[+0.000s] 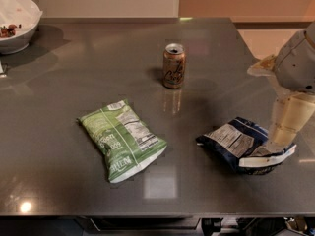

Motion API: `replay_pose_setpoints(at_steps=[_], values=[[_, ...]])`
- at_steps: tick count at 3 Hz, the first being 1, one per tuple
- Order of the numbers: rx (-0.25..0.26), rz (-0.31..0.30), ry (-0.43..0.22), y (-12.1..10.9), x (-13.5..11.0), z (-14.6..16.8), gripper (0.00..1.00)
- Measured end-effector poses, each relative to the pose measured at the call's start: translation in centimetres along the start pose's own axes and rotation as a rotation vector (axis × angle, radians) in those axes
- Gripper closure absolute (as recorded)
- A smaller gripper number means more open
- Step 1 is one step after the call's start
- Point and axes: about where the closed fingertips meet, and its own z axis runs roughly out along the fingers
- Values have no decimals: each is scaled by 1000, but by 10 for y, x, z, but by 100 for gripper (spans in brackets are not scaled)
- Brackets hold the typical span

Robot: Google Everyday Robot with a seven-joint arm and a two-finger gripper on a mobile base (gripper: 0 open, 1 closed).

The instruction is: Move blue chip bag near orange can

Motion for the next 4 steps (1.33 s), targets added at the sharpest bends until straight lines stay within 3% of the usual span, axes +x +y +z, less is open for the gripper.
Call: replay_pose_setpoints(at_steps=[1,2,4], values=[[-50,-90,-37,10,-1,4,0],[-81,-172,-34,25,0,6,0],[-105,-258,-9,53,10,15,0]])
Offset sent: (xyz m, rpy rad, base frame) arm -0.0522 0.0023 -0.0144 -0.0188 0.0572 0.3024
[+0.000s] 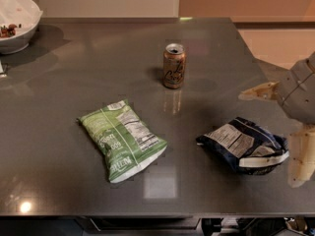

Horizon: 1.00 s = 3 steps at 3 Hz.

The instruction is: Move blue chip bag near orange can

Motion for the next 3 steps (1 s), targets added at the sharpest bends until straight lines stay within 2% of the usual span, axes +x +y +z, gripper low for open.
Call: replay_pose_setpoints(at_steps=[1,2,3], values=[[-6,3,5,6,6,7,0],[-14,45,10,5,13,13,17],[-14,92,10,3,17,17,40]])
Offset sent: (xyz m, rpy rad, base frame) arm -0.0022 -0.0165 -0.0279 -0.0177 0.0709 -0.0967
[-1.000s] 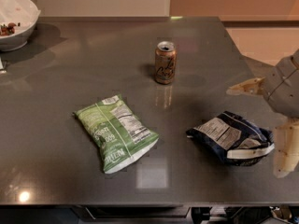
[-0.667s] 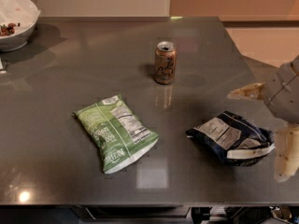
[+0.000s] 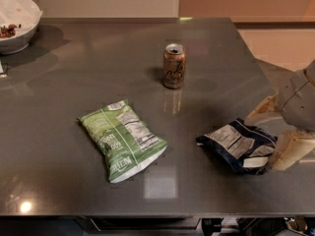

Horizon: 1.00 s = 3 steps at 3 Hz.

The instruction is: Move blue chip bag near orange can

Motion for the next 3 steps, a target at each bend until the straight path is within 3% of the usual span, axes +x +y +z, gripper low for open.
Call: replay_pose_setpoints(at_steps=[2,3], values=[[36,72,7,-18,-1,-4,88],[116,100,51,-45,-7,-12,100]])
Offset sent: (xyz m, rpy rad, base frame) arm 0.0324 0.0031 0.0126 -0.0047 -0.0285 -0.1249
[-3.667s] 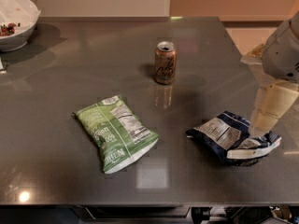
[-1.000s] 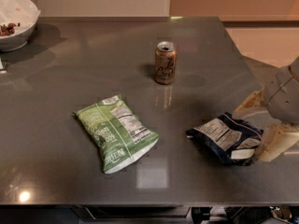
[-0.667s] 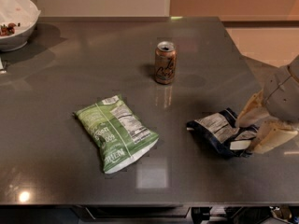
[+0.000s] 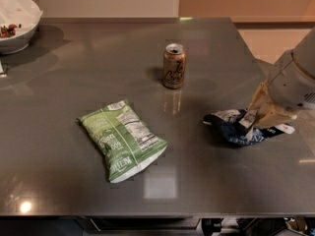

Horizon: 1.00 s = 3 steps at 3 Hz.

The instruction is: Move blue chip bag near orange can

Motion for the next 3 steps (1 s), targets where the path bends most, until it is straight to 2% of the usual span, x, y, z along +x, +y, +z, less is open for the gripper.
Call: replay_pose_setpoints(at_steps=[2,3], values=[[130,15,46,-64,-16,29,100],[153,9,46,-78,-20,35,100]])
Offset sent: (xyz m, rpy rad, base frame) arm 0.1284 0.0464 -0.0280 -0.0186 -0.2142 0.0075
